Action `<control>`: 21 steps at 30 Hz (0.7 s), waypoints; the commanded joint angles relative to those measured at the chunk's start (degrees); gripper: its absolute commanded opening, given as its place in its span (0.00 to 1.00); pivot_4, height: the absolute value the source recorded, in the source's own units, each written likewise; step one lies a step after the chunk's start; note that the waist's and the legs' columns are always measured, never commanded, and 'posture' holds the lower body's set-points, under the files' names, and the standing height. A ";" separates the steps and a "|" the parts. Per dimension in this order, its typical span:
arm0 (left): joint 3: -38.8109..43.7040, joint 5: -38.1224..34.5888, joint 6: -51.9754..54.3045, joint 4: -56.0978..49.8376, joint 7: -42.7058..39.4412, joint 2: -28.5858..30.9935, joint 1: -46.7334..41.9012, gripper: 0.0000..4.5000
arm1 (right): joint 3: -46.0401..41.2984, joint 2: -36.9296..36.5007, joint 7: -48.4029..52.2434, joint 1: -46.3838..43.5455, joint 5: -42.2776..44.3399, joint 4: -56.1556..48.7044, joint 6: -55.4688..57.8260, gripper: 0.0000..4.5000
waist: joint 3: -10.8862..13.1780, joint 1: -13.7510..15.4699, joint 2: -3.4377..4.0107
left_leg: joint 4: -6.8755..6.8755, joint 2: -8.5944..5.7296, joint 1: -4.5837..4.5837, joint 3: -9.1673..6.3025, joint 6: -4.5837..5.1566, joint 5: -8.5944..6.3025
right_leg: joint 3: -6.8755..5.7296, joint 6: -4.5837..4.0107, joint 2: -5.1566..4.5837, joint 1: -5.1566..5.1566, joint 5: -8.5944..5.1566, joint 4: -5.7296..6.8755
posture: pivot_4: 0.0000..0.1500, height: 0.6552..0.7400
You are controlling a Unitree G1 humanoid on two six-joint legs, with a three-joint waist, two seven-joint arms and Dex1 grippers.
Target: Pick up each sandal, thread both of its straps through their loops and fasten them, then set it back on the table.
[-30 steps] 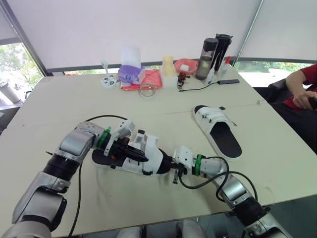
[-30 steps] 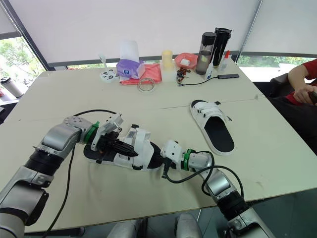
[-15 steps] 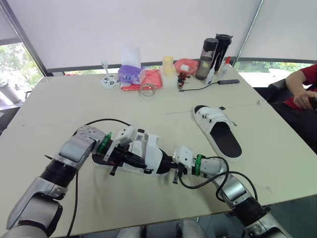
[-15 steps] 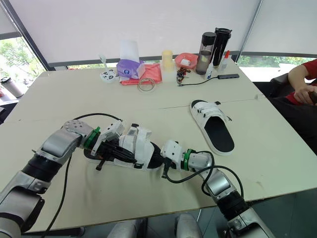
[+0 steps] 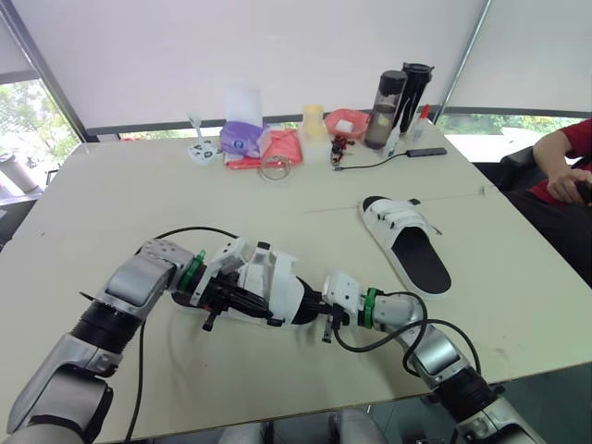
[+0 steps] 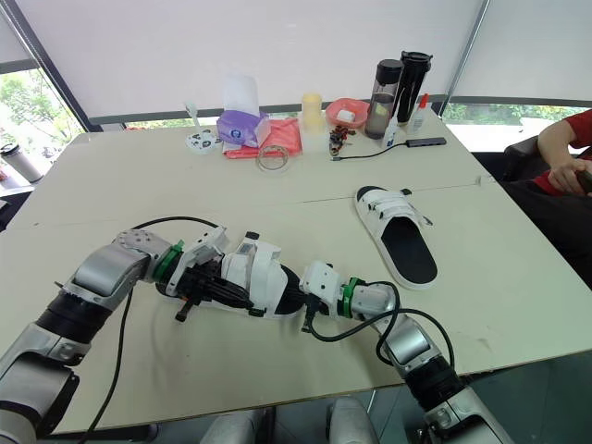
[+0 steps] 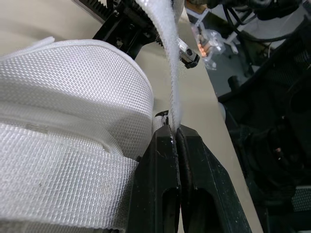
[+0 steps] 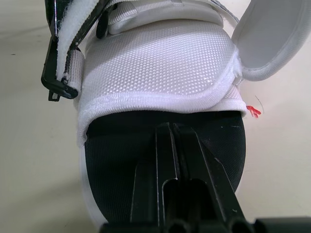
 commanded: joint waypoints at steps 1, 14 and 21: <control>3.21 -1.83 0.30 -1.62 -0.01 1.18 -0.50 0.30 | 2.04 -1.78 -2.17 2.73 -6.44 10.66 5.79 0.00 | 0.01 0.01 0.00 | 0.00 0.00 0.00 0.00 0.00 0.00 | 0.00 0.00 0.00 0.00 0.00 0.00 | 1.00 1.00; 13.85 -15.66 14.10 -20.36 1.79 13.22 13.91 0.76 | 1.99 -2.29 -1.85 2.80 -6.35 11.21 5.45 0.00 | 0.11 -0.07 0.16 | -0.03 0.00 0.00 0.00 -0.04 -0.03 | 0.03 0.00 -0.01 -0.06 0.00 0.00 | 1.00 1.00; 13.23 -12.96 9.54 -22.91 11.50 9.09 21.42 0.76 | 2.38 -1.71 -1.64 1.97 -6.46 12.14 5.14 0.00 | 0.17 -0.07 0.23 | -0.01 0.02 -0.09 0.01 -0.05 -0.03 | 0.01 -0.02 -0.01 -0.13 0.00 -0.24 | 1.00 1.00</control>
